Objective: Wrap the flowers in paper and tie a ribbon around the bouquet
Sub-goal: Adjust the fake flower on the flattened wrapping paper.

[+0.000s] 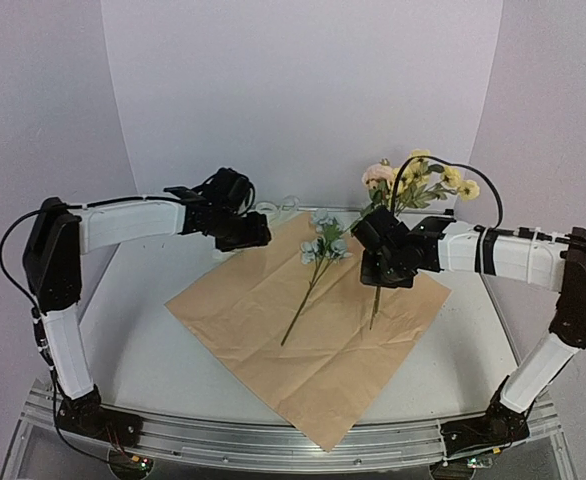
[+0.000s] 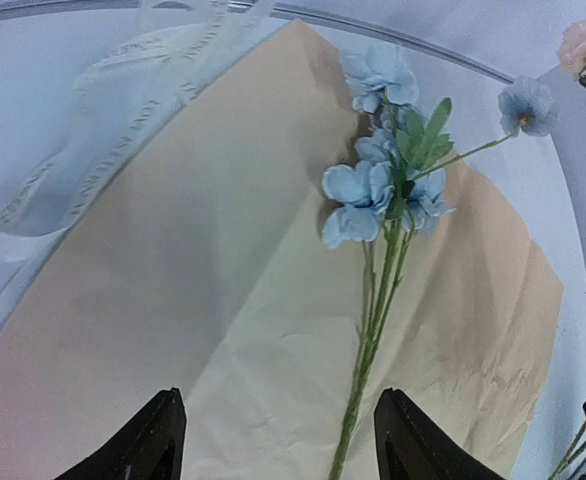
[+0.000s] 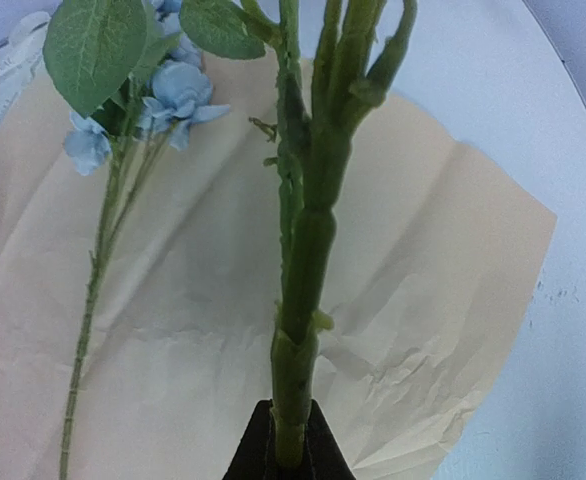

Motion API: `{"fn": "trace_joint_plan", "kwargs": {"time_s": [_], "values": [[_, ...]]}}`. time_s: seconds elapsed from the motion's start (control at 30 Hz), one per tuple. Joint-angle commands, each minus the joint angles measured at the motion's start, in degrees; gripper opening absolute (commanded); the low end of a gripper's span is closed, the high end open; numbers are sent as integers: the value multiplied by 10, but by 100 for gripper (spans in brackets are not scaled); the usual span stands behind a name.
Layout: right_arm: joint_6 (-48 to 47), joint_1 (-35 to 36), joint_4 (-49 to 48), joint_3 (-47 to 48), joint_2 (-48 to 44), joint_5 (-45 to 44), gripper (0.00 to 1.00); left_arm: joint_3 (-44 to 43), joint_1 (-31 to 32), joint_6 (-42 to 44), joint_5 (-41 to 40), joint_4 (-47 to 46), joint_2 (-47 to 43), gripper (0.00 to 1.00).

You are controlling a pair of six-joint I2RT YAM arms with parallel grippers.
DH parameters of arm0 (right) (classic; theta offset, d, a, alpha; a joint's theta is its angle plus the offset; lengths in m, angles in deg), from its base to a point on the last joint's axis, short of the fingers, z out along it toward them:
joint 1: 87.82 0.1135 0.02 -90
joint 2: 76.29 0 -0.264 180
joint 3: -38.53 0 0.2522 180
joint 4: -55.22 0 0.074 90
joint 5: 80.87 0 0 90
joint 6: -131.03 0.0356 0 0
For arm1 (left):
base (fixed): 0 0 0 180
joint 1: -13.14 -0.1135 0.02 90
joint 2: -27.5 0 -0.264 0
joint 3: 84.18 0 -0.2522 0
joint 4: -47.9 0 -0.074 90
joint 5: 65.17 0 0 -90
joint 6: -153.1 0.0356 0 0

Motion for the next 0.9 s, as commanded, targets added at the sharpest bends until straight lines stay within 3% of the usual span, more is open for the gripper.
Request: {"fn": "trace_joint_plan", "kwargs": {"time_s": [0.0, 0.27, 0.43, 0.73, 0.87], "values": [[49, -4, -74, -83, -45, -16, 0, -129, 55, 8, -51, 45, 141, 65], [78, -13, -130, -173, -49, 11, 0, -400, 103, -3, -82, 130, 345, 61], [80, -13, -148, -193, -40, 23, 0, -444, 104, -13, -82, 143, 387, 57], [85, -13, -164, -199, -20, 39, 0, -439, 104, -19, -47, 125, 403, 34], [87, -13, -168, -199, -12, 42, 0, -441, 104, -20, -32, 118, 406, 32]]}}
